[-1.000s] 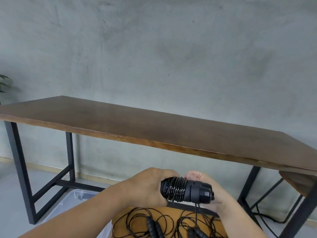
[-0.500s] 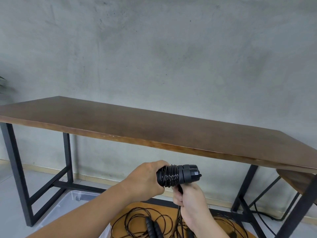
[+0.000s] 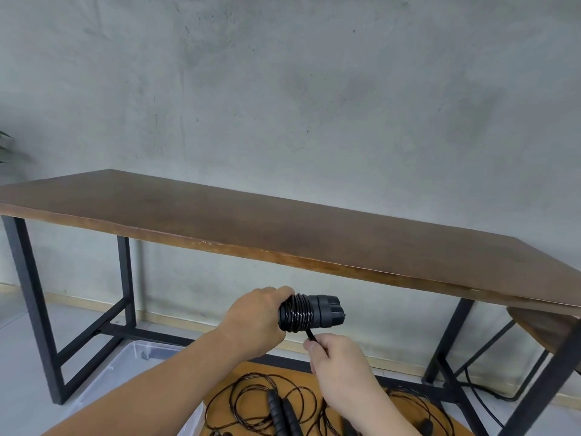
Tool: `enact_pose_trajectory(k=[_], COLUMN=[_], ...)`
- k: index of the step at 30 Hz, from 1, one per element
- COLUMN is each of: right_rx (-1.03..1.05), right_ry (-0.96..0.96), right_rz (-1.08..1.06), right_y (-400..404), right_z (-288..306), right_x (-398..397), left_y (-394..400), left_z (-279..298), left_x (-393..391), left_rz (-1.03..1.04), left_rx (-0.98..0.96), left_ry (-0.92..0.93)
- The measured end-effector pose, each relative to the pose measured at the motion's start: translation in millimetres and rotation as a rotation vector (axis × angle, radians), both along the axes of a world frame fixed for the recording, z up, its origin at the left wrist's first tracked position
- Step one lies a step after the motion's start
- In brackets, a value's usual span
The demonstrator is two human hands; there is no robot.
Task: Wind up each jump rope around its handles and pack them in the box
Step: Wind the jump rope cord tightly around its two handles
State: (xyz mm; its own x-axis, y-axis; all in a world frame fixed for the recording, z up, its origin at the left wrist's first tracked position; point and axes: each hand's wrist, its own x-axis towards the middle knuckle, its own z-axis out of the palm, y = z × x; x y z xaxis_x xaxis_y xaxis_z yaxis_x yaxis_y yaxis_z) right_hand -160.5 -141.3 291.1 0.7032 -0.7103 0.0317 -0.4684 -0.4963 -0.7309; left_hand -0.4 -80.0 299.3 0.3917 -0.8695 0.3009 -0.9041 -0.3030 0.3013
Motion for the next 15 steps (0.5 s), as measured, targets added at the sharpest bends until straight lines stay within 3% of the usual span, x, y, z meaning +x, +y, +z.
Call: enact_pose_trajectory(k=[9, 15], right_rx=[-0.519, -0.484], right_ry=[0.391, 0.414], right_rz=[0.287, 0.384], right_y=[-6, -29], right_z=[45, 78], right_x=[-11, -12], left_y=[4, 8], left_z=[-14, -8], left_x=[-1, -1], left_rz=[0.03, -0.059], left_rx=[0.126, 0.097], left_ry=[-0.247, -0.218])
